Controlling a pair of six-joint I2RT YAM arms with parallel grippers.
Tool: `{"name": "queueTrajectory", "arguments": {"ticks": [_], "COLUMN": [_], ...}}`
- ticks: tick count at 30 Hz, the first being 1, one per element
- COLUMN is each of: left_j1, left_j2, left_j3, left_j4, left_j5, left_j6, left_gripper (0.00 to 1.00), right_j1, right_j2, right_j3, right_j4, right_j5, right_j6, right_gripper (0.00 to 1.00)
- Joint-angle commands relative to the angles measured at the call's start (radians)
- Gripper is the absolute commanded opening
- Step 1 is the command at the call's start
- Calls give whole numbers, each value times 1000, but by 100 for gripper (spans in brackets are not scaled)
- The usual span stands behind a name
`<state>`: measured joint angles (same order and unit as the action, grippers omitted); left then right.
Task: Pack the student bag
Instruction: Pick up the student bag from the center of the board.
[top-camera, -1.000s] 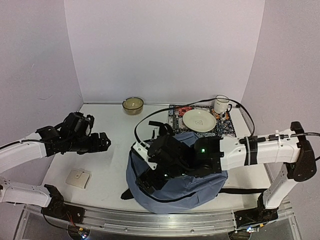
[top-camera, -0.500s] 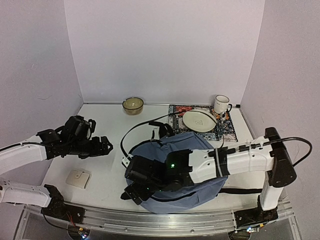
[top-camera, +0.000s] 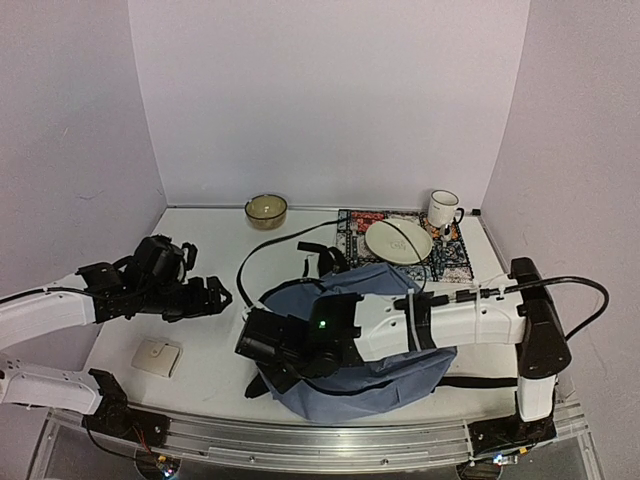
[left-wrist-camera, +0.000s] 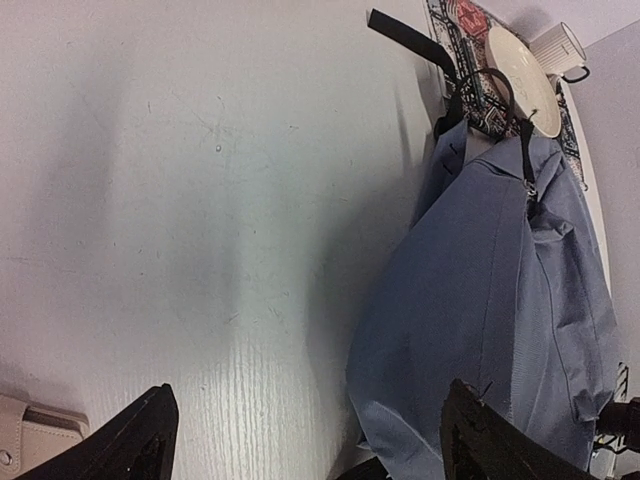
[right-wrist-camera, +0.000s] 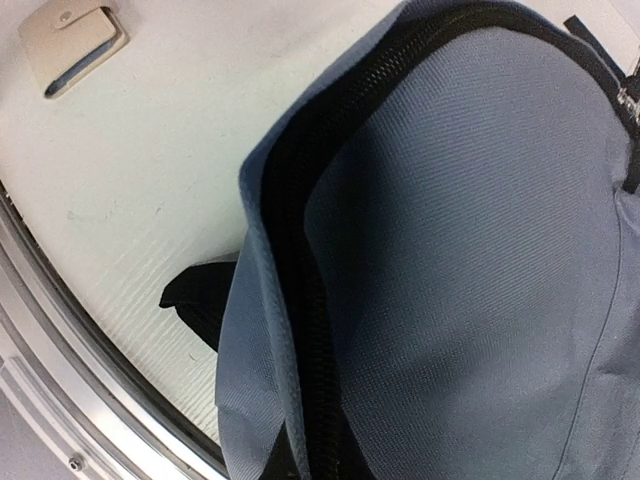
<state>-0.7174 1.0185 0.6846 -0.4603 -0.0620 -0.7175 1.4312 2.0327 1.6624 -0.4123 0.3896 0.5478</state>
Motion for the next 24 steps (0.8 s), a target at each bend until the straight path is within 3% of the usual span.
{"name": "queueTrajectory", "arguments": {"ticks": [1,9,14,18,24], "left_j1": [-4,-4,-4,-4,-4], "left_j2": [-50,-148,-233,-297,-268], "left_j3": [15,31,17,7,14], "left_j4": [39,44,56,68,74], "left_j5": [-5,-57,-79,-74,-4], "left_j6": [-20,-8,5,24,70], "left_gripper": [92,93,94,94,94], "right_j1": [1,-7,-26,-42,-124], "right_j2": [-107,-169,-227,-341,-578], "right_j3": [133,369,410,305,-68], "right_j4": [-19,-1,97,277,584], "right_j5": [14,74,83,86,42], "right_j6": [-24,-119,-168,-168,-38], "right_gripper": [0,0,0,0,0]}}
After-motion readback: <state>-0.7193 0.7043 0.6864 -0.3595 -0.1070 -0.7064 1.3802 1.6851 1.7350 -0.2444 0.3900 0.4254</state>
